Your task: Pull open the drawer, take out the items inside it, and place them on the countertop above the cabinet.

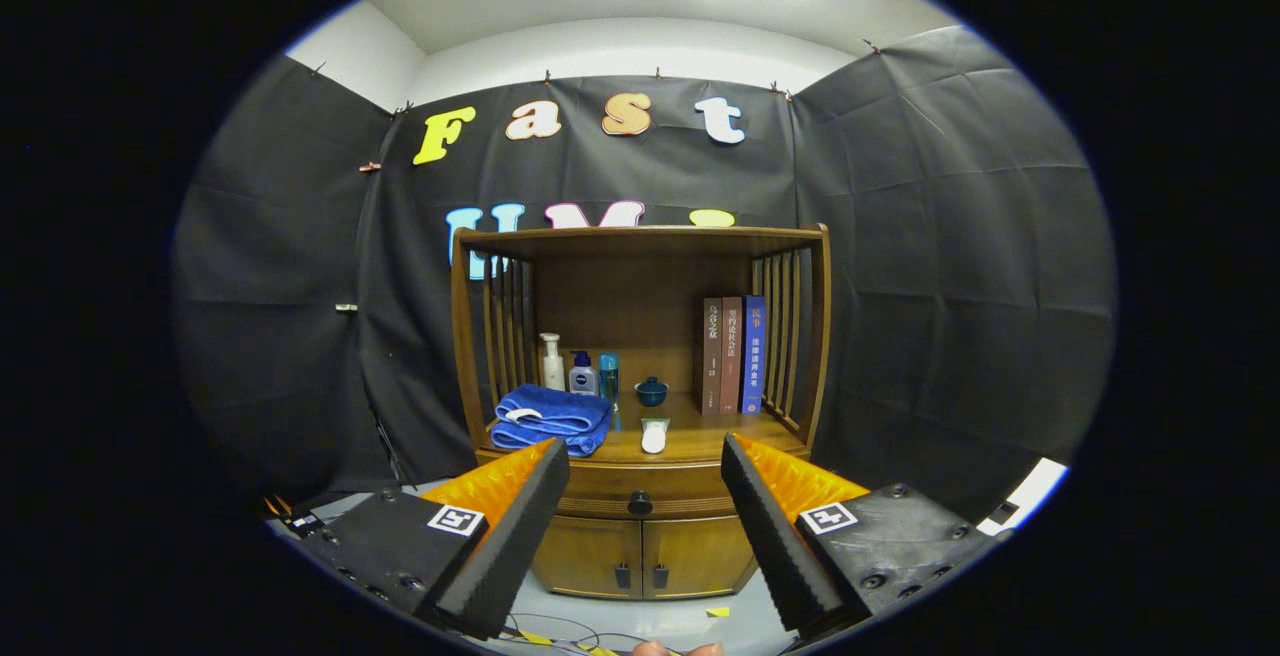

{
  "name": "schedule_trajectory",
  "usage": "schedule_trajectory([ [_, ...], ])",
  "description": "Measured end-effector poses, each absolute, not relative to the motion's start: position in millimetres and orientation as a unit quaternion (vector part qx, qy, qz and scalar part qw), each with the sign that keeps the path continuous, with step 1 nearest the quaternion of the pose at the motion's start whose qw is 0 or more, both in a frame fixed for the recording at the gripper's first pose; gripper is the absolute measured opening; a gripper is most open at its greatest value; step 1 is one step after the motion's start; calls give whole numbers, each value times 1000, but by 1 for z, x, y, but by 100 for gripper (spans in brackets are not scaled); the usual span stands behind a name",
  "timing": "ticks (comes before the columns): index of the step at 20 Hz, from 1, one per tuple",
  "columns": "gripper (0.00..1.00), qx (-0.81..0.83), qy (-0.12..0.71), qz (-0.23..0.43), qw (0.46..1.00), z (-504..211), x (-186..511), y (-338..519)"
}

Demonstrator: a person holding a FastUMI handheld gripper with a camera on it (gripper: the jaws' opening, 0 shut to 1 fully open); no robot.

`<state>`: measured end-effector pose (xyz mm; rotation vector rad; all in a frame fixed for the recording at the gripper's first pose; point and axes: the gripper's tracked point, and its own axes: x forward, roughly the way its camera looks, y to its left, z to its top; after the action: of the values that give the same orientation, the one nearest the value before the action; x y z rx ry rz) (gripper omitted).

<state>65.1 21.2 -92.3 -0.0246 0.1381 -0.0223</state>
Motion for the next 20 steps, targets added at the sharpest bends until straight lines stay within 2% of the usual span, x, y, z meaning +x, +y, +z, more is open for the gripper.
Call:
schedule_trajectory([
  [20,99,-4,54,-18,998,-84,58,14],
])
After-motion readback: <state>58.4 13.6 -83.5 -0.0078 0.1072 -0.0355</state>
